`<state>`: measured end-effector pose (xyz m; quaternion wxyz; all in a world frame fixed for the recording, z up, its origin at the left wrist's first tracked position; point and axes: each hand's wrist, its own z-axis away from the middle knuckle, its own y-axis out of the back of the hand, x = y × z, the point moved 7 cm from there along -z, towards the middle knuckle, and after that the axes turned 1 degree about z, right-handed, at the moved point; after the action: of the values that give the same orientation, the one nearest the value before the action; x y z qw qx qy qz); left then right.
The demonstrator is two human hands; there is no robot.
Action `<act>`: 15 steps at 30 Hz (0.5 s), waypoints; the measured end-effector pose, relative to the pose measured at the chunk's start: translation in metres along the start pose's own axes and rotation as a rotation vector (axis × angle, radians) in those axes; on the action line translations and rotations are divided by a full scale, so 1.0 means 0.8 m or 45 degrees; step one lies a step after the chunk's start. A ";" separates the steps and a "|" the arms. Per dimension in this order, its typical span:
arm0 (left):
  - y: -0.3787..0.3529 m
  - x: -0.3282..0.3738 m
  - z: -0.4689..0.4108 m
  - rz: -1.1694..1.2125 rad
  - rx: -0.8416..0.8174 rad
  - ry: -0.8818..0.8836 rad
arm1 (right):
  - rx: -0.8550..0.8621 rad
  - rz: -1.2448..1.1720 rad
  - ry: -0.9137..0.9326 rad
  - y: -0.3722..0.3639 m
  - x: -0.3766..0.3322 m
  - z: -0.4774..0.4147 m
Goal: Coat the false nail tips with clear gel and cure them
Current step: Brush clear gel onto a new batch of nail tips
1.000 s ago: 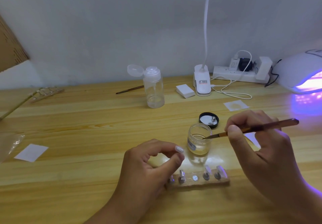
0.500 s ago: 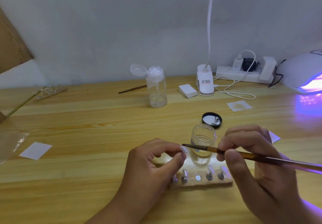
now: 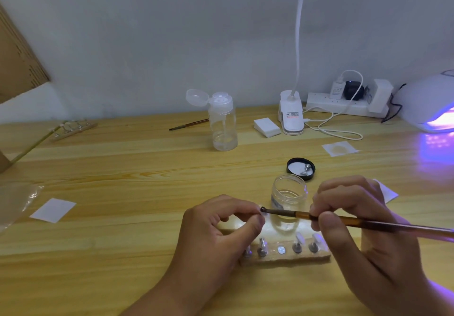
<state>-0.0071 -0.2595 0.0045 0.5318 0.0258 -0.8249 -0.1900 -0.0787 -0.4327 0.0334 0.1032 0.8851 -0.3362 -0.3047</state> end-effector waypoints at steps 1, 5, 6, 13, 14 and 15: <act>0.001 0.001 0.000 0.006 0.002 -0.002 | 0.000 -0.012 -0.001 0.001 0.000 0.000; 0.000 0.003 -0.001 0.031 0.009 -0.003 | 0.043 -0.033 -0.006 0.006 0.000 0.000; 0.000 0.002 -0.001 0.034 0.011 0.000 | 0.059 -0.041 -0.008 0.007 0.000 0.001; -0.001 0.001 0.000 0.019 0.014 0.008 | 0.003 0.019 0.022 -0.003 -0.001 -0.001; -0.001 0.001 -0.001 0.014 0.020 0.004 | 0.002 0.016 0.024 -0.003 -0.001 -0.001; 0.000 0.001 -0.001 0.016 0.023 0.003 | 0.006 0.009 0.023 -0.001 -0.001 0.000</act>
<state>-0.0070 -0.2603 0.0055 0.5337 0.0258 -0.8261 -0.1791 -0.0785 -0.4316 0.0334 0.1053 0.8869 -0.3392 -0.2955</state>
